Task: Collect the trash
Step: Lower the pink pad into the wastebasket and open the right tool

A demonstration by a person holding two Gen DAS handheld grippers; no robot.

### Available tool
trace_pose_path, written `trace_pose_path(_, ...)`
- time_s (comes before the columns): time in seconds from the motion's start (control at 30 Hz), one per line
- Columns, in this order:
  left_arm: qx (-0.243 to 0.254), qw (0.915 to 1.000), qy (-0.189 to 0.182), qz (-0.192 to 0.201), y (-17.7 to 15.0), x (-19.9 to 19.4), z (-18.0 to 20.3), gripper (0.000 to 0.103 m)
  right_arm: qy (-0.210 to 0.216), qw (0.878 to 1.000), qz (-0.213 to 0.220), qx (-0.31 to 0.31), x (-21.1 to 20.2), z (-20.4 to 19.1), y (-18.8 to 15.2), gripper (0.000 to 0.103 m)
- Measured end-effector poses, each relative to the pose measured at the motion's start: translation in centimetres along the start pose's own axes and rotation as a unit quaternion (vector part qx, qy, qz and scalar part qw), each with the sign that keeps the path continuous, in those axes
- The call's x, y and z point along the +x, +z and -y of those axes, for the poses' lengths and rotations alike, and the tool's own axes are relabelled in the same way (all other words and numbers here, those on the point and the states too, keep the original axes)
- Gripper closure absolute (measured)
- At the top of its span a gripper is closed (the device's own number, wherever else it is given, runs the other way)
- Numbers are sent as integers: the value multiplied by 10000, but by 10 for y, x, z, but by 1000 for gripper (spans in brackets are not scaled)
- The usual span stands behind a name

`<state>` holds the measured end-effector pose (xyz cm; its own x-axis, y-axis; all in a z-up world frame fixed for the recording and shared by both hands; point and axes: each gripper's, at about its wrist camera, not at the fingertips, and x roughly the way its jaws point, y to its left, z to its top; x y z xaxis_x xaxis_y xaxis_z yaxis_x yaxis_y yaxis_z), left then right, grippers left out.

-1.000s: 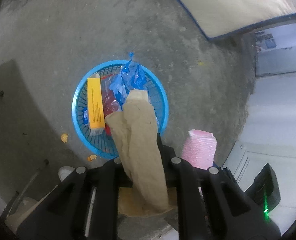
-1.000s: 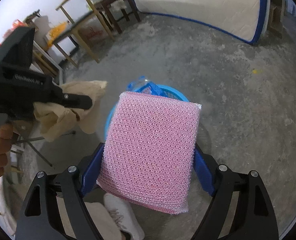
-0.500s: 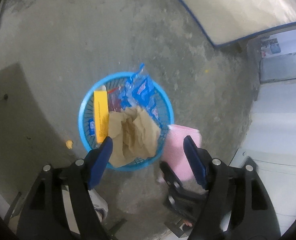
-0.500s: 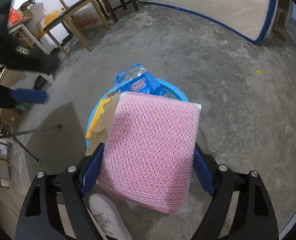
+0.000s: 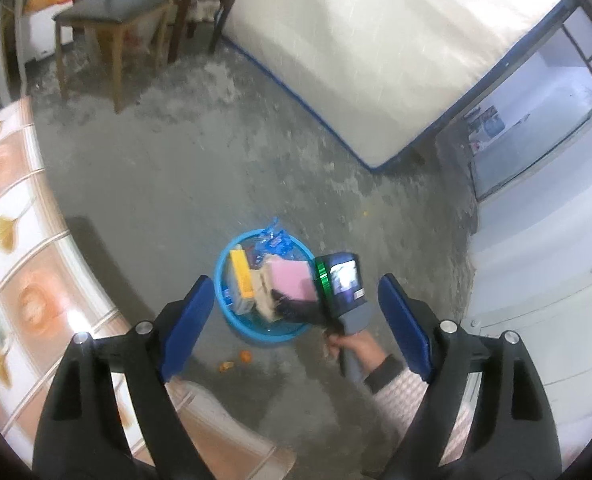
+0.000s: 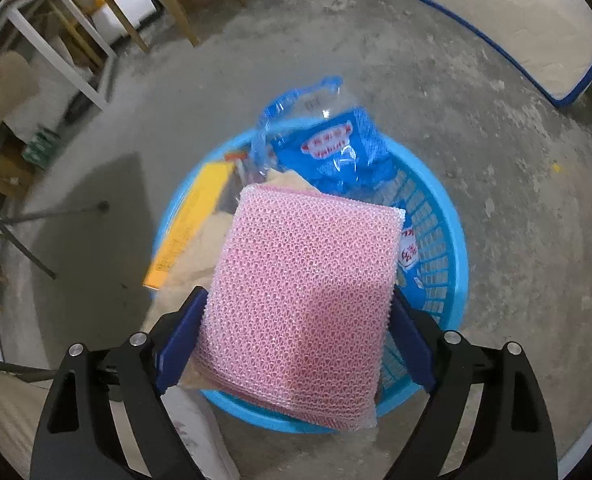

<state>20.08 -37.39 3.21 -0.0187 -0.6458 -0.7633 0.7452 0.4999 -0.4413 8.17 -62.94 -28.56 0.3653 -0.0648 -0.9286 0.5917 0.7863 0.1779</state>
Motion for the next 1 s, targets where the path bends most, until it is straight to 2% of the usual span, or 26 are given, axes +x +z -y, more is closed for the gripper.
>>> trace_pose_path(0.13,-119,9995,114,261,-40,-48,-28,22,76,9997,222,-25,-30,5,-2,17)
trace_pose_path(0.27,-486,9966,238,626,-81,-90,-61,22,380,9987,330,91,-52,9,-6,17)
trace_pose_path(0.37,-800,9915,418,938,-111,-117,-83,22,464,9984,299,95,-51,7,-9,17)
trace_pose_path(0.5,-1140,9835,689,1224,-144,-144,-106,22,318,9992,221,59,-33,0,-3,17)
trace_pose_path(0.63,-1317,9784,731,1416,-161,-160,-118,22,-105,9997,164,112,-3,-5,5,11)
trace_pose_path(0.77,-1515,9743,661,1533,-173,-173,-131,22,-97,9988,-355,314,27,-2,8,10)
trace_pose_path(1.0,-1615,9720,544,1616,-176,-174,-143,22,24,9993,-151,327,0,4,8,10)
